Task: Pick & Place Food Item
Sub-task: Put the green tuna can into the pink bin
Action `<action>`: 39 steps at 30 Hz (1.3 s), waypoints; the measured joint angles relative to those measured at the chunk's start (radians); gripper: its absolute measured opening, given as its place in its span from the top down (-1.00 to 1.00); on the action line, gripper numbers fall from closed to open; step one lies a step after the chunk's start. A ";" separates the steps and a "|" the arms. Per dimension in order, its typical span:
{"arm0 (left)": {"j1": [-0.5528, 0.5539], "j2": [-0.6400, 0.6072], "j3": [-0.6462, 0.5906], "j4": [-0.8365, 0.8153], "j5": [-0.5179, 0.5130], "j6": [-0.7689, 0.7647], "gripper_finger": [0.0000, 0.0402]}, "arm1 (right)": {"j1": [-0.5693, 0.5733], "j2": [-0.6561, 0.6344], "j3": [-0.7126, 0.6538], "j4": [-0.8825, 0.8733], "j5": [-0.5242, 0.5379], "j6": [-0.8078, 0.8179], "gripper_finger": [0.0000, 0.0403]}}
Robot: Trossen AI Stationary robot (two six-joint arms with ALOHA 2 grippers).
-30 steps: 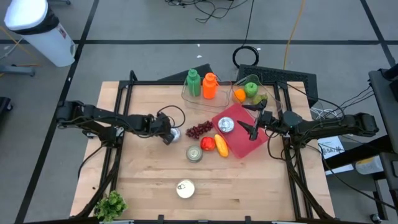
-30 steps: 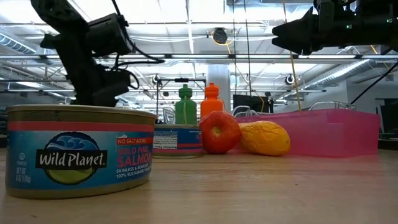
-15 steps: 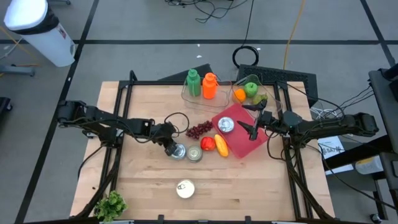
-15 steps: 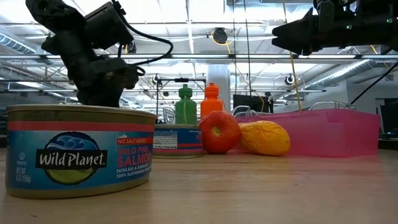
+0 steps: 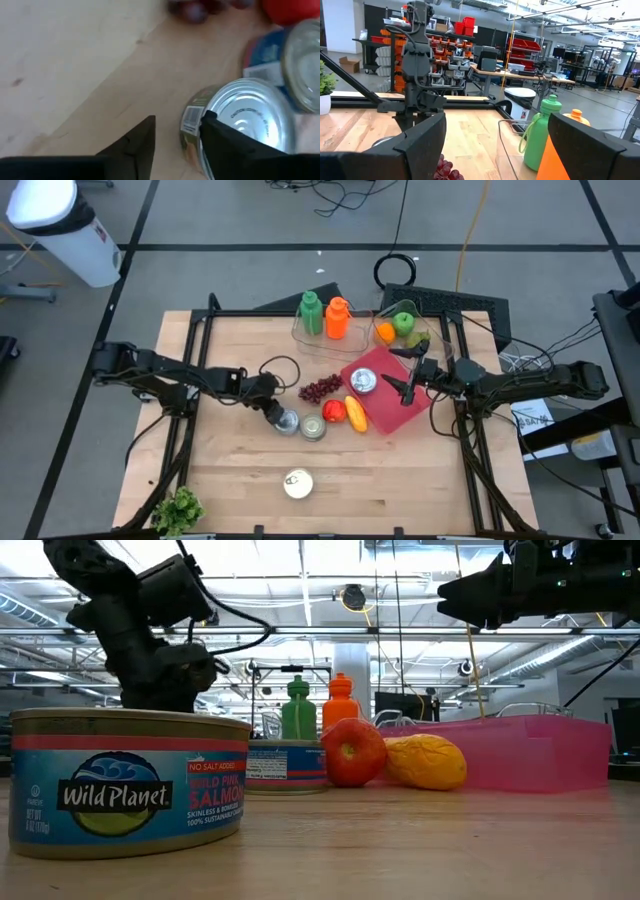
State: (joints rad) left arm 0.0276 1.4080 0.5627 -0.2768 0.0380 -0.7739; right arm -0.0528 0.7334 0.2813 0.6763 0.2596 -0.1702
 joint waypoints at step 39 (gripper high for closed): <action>-0.148 -0.031 -0.075 -0.006 -0.203 -0.046 -0.21 | 0.000 -0.005 0.000 -0.014 -0.001 -0.009 -0.63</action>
State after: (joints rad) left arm -0.1200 1.3769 0.4877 -0.2832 -0.1649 -0.8196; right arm -0.0525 0.7283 0.2817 0.6621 0.2585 -0.1793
